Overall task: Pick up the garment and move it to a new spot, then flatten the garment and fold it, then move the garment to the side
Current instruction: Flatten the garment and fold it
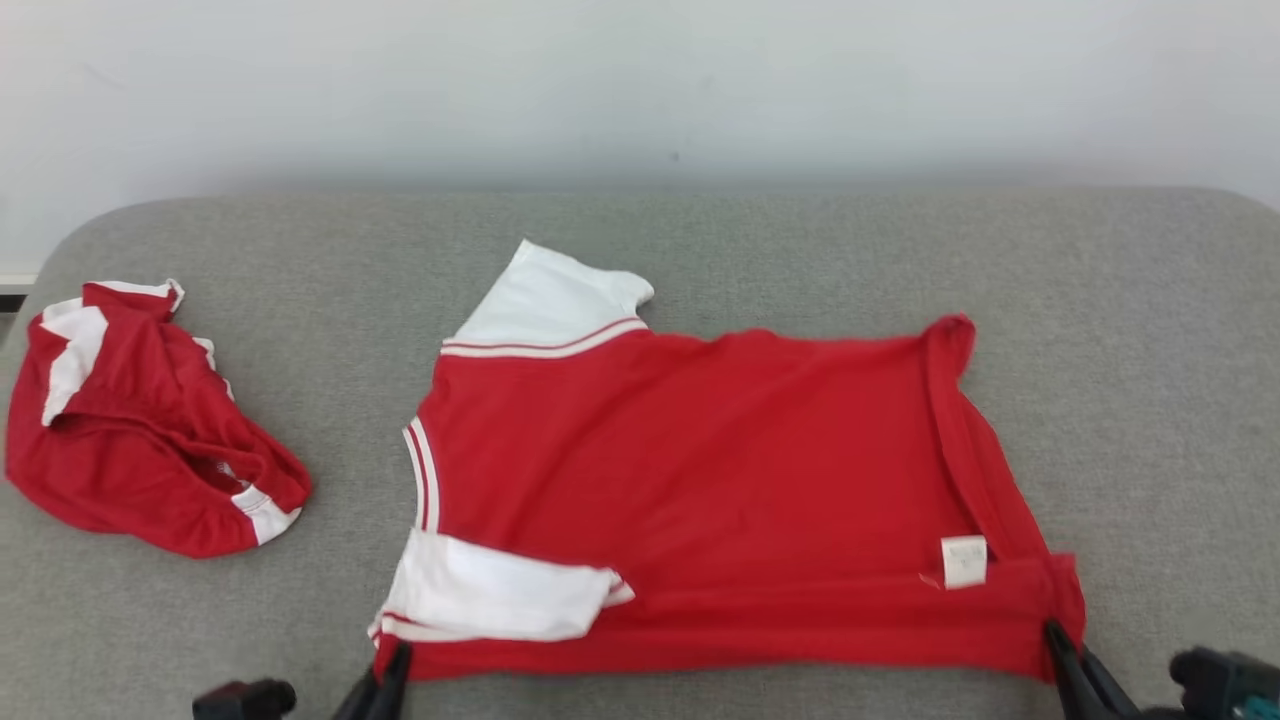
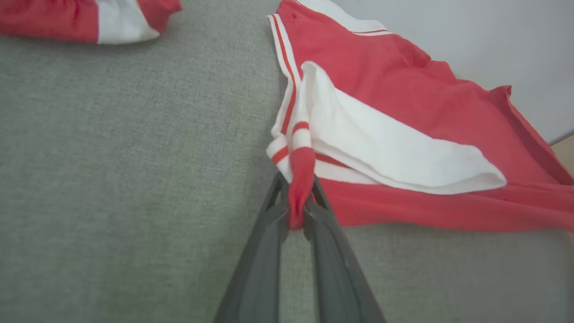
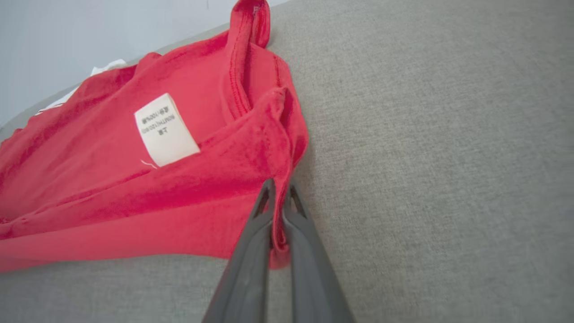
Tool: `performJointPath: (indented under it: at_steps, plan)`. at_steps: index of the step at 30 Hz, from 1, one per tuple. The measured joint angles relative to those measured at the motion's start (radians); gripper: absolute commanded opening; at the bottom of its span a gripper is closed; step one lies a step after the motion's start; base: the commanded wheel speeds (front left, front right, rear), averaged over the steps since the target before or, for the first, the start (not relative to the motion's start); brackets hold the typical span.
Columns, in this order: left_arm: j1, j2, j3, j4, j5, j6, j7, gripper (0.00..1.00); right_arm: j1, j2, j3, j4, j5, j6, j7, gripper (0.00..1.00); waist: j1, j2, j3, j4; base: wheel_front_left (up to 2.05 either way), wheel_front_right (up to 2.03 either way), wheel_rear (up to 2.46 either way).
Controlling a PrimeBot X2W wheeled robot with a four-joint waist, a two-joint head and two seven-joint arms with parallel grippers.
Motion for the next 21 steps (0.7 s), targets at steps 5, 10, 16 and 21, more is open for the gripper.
performJointPath:
  at_steps: [5,10,16,21]
  plan:
    - [0.039,-0.013,0.001,-0.026,0.018,0.023,0.0,0.0,0.089,0.037,-0.062,-0.09,-0.015,0.0,0.035,0.0,0.0,0.0,-0.012,0.02,0.0,0.0,0.0]
    - [0.052,-0.026,0.017,-0.041,0.039,0.041,0.0,1.0,0.113,0.058,-0.081,-0.128,-0.056,0.0,0.037,1.0,0.0,0.0,-0.022,0.019,0.0,0.0,0.0]
    - [0.055,-0.04,0.105,-0.126,0.111,0.053,0.0,1.0,0.101,0.081,-0.119,-0.192,-0.112,0.0,-0.016,1.0,0.0,0.0,-0.036,0.014,0.0,0.0,0.0]
    - [0.058,-0.058,0.219,-0.232,0.213,0.067,0.0,1.0,0.073,0.097,-0.12,-0.244,-0.17,0.0,-0.086,1.0,0.0,-0.0001,-0.051,0.013,0.0,0.0,0.0]
